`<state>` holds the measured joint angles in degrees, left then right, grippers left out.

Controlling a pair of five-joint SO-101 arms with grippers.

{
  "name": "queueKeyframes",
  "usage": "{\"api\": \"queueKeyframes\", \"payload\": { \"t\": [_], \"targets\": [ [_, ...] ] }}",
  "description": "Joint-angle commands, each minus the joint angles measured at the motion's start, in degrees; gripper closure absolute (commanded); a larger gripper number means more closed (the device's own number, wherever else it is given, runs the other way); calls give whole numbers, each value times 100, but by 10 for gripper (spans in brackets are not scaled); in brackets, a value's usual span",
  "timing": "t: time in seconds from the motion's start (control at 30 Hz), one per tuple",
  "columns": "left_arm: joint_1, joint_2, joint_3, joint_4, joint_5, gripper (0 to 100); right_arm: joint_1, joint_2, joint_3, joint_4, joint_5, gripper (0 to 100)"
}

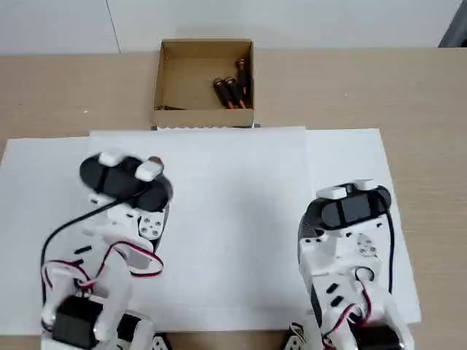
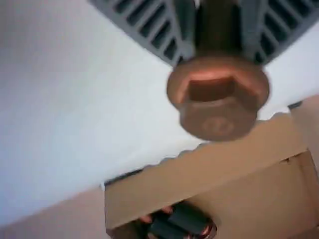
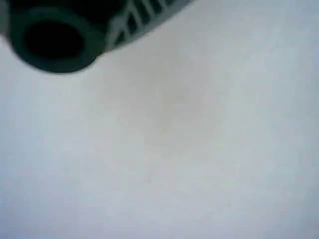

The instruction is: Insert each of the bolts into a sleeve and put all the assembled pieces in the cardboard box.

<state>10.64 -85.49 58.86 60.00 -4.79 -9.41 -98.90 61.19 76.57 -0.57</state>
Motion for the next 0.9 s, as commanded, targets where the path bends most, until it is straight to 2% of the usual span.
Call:
{"api": "queueKeyframes", "payload": {
  "t": [0.0,0.3,0.57,0.67,0.87],
  "targets": [
    [18,-730,523,-457,589,995,-101,-330,457,-567,44,995],
    [44,-1758,1446,-967,2532,995,-1534,-488,1415,-1569,62,995],
    [53,-1864,1833,-1521,3033,995,-2598,-488,2338,-2932,378,995],
    [53,-1864,1982,-1829,3095,995,-2774,-488,2646,-3486,484,995],
    [308,-1864,2149,-2189,3798,994,-3029,-488,3288,-4338,686,995]
  ]
}}
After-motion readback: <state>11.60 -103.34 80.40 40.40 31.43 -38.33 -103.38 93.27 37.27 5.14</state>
